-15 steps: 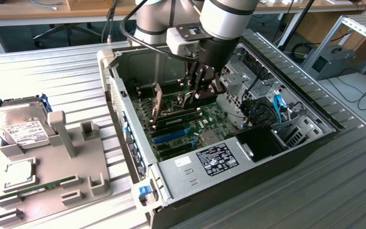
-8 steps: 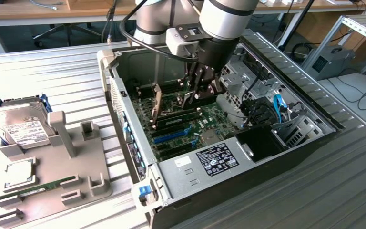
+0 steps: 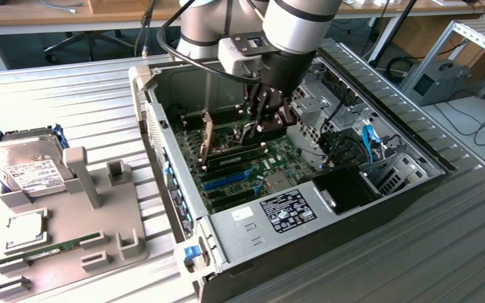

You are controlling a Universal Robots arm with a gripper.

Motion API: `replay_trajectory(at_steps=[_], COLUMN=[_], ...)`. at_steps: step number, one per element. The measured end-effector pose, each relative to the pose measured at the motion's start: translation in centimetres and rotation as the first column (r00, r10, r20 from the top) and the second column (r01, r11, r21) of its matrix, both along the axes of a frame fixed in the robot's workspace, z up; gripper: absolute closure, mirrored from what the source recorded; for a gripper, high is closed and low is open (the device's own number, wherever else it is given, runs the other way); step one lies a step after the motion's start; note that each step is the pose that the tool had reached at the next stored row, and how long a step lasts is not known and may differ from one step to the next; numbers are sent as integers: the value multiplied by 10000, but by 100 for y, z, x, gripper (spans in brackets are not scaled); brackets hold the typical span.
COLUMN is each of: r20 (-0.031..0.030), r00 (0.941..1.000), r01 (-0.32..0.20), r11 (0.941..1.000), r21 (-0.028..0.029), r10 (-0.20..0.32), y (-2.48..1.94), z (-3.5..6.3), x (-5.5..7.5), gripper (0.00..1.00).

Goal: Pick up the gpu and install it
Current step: 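Insert the gpu into the slot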

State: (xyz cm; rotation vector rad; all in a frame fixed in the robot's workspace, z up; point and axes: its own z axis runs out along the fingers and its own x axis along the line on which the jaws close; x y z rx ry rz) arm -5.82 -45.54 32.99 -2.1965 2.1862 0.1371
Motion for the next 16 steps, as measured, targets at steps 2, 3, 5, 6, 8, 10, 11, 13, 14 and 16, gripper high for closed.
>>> replay_trajectory(at_steps=[2,3,5,6,8,10,11,13,14,16], r20=[1,0,0,0,-1,0,0,0,0,0], r00=[10000,10000,10000,10000,10000,10000,10000,10000,10000,10000], r01=[-1,-1,-1,0,0,3,4,10,12,15], r11=[10000,10000,10000,10000,10000,10000,10000,10000,10000,10000], r21=[1,0,1,0,-2,0,0,1,0,1], r10=[1,1,1,0,0,-3,-4,-10,-12,-15], y=[-2,-7,-8,-9,-10,-11,-12,-12,-12,-12], z=[-6,-13,-22,-25,-29,-35,-37,-41,-44,-51], x=[-6,-15,-16,-17,-18,-18,-18,-17,-17,-17], gripper=[74,74,74,74,74,74,74,74,74,74])
